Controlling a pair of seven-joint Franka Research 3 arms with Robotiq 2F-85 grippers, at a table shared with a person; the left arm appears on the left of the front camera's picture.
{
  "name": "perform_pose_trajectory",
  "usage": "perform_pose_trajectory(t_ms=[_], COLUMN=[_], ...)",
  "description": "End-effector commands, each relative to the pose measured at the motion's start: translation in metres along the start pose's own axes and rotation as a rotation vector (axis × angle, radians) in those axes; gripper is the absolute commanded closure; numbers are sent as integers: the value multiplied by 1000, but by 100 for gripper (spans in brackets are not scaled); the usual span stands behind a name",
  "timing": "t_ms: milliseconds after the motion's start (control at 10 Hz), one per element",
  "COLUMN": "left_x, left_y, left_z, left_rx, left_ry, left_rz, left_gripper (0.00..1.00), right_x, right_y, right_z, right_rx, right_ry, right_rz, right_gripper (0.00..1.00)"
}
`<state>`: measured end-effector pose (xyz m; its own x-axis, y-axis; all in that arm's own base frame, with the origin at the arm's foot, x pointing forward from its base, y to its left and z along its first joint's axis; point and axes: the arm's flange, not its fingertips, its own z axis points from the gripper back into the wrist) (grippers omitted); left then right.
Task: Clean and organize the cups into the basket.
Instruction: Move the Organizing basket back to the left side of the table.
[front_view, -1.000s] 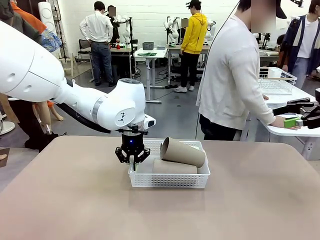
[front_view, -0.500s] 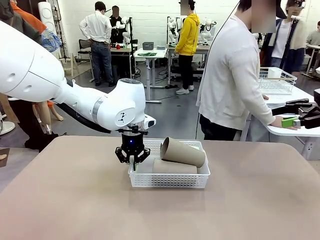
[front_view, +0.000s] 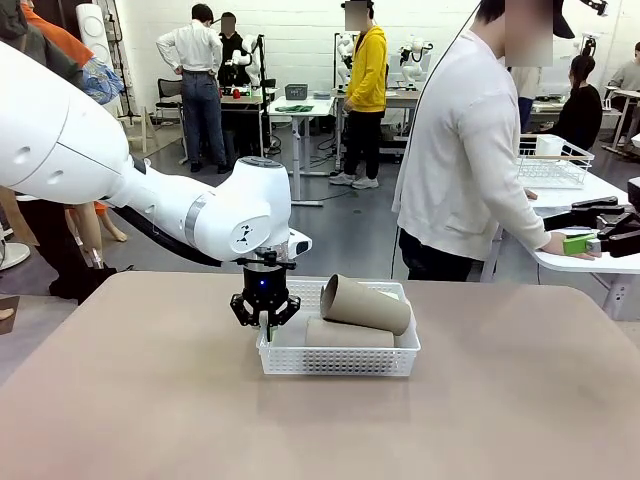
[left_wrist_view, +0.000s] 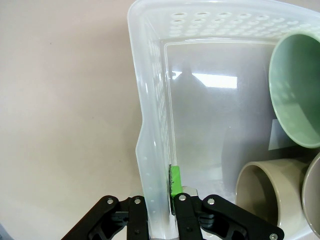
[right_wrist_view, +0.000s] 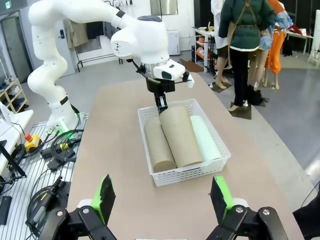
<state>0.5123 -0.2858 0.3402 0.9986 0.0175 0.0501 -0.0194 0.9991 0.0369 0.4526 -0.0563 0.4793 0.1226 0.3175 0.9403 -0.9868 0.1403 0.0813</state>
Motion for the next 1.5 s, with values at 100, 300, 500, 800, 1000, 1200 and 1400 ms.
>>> perform_pose_trajectory(t_ms=[100,300,500,800,1000,1200,1400], left_x=[-1,-1,-1,-1,-1,-1,-1], left_y=[1,1,1,1,1,1,1], left_z=[-2,-2,-2,-2,-2,-2,-2], left_rx=[5,5,5,5,5,5,5], left_ry=[0,0,0,0,0,0,0], left_rz=[-7,-7,-7,-7,-7,-7,-7], left_gripper=[100,100,100,100,100,100,100], right_x=[0,0,0,-10,-34,-53,-67], right_y=[3,3,3,0,3,12,28], right_z=[2,2,2,16,53,89,125], right_rx=[12,12,12,-36,-207,-294,-269], right_ry=[9,9,9,-14,57,22,-109], right_rz=[4,4,4,-153,-564,-906,-1145], right_gripper=[0,0,0,0,0,0,0])
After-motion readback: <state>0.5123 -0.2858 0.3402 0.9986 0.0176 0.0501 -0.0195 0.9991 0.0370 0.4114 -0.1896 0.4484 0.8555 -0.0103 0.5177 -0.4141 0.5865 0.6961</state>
